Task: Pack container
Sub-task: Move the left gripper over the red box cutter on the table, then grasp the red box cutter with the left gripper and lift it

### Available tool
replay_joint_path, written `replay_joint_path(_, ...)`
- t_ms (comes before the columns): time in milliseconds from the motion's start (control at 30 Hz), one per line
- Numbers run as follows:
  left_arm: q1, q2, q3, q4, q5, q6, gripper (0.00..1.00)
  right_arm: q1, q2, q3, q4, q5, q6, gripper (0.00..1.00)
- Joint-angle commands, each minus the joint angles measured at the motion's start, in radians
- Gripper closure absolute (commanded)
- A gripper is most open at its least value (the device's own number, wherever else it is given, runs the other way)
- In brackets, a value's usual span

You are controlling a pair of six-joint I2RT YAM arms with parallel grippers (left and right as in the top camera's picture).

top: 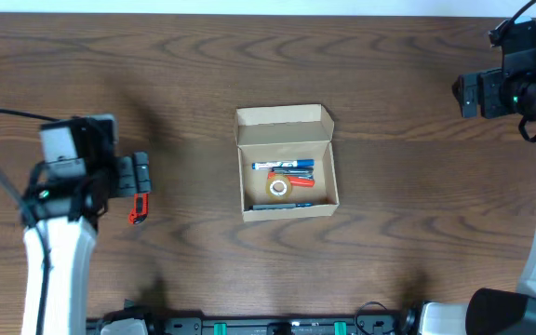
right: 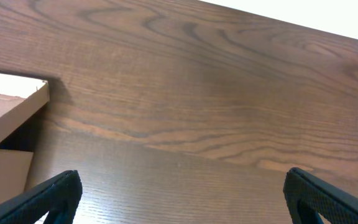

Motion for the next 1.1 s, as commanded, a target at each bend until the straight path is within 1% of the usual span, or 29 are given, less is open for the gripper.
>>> replay_joint_path(0, 0.002, 0.086, -0.006, 0.018, 0.066, -0.060, 0.05, -0.006, 0.003, 0.000, -0.008, -0.026, 0.012, 0.01)
replay_joint_path(533, 0.003, 0.418, 0.062, -0.064, 0.067, -0.053, 0.04, -0.004, 0.003, 0.000, -0.007, -0.044, 0.012, 0.01)
replay_joint_path(733, 0.003, 0.484, 0.121, -0.082, 0.066, -0.052, 0.04, -0.004, 0.003, 0.000, -0.009, -0.045, 0.012, 0.01)
replay_joint_path(1067, 0.003, 0.561, 0.124, -0.075, 0.043, -0.038, 0.01, -0.004, 0.003, 0.000, -0.009, -0.045, 0.012, 0.01)
